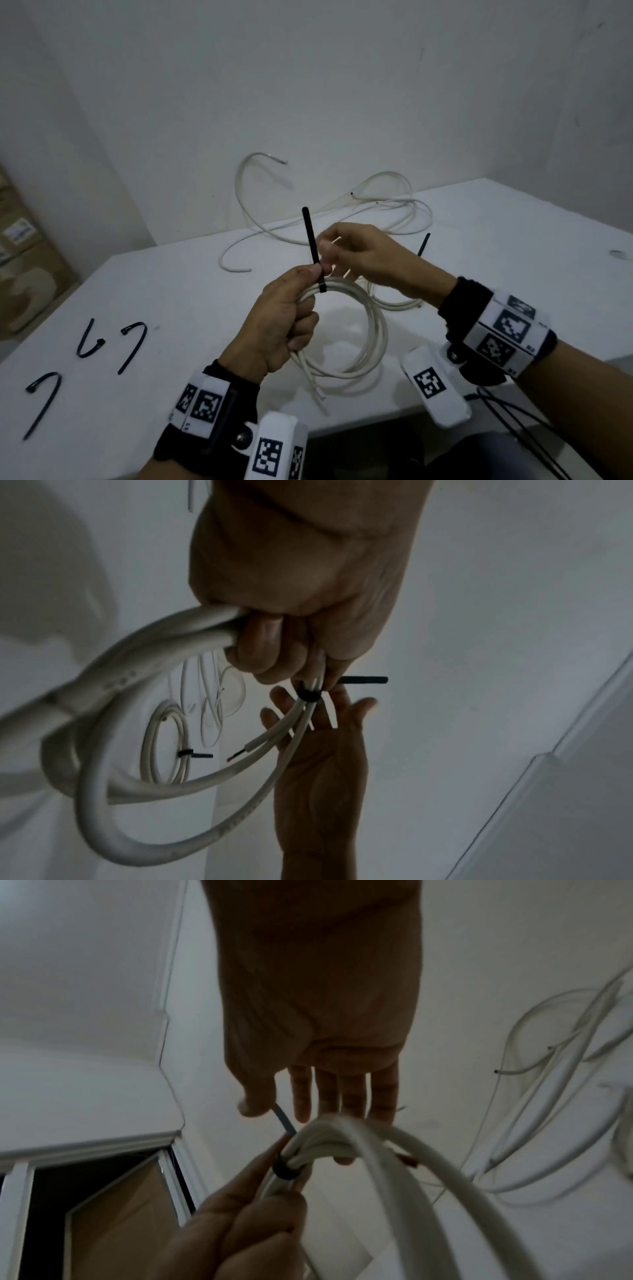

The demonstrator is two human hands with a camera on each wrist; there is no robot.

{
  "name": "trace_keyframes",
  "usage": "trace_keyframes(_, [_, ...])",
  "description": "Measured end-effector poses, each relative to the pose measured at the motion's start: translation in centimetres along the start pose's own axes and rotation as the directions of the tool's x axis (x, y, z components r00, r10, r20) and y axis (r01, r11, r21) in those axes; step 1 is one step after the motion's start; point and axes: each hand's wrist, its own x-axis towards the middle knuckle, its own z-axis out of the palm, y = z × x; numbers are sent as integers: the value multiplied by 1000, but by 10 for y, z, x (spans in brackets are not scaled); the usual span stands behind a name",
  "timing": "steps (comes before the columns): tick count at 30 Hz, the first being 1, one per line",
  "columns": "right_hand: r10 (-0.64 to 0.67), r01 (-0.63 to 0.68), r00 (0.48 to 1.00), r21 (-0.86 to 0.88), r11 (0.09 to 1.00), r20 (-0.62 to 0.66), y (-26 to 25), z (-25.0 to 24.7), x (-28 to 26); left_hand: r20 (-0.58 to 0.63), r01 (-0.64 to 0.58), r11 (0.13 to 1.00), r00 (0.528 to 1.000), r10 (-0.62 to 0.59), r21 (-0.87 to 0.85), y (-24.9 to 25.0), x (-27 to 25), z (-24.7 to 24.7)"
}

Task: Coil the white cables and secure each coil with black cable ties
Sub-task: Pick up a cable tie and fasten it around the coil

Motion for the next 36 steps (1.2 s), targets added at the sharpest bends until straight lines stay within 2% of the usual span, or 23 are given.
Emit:
trace_keyframes(2, [-84,79,996,-129,989,-33,3,2,-1,5,-5,998,1000,5,56,0,0,-1])
trace_keyframes(5, [-121,90,983,-210,974,-137,5,7,3,14,7,993,1000,-9,119,-1,-4,3])
trace_keyframes(8, [-60,36,970,-106,994,-237,9,13,4,45,19,991,999,-25,130,-1,-6,8])
trace_keyframes(11, [27,-2,968,98,995,-250,21,23,4,54,68,990,996,-75,123,-3,-8,7])
trace_keyframes(13, [53,-13,966,157,987,-254,26,28,4,38,90,990,995,-94,110,-5,-8,4])
trace_keyframes(15, [59,-23,975,169,985,-212,26,28,4,20,118,991,993,-119,58,-6,-6,2])
trace_keyframes(17, [83,-62,991,195,979,-102,25,24,0,2,130,991,991,-130,-23,-3,-3,-2])
trace_keyframes(19, [175,-180,984,190,965,42,26,22,-8,-34,111,991,993,-113,-71,3,2,-10])
trace_keyframes(21, [233,-245,968,175,954,87,30,25,-18,-47,105,990,993,-110,-96,8,8,-16])
trace_keyframes(24, [244,-223,965,192,956,-92,39,33,-22,-47,110,987,992,-116,-118,7,13,-16])
trace_keyframes(26, [290,-222,936,306,926,-197,43,34,-20,-82,75,992,993,-84,-103,1,12,-11])
trace_keyframes(30, [333,-189,895,422,886,-297,44,27,-17,-132,19,1000,991,-17,17,-18,1,-5])
trace_keyframes(33, [371,-207,873,449,869,-316,47,22,-17,-45,-38,998,998,40,51,-28,-8,-4])
trace_keyframes(36, [421,-226,842,488,843,-337,50,18,-18,82,-35,998,996,39,-60,-29,-9,-10])
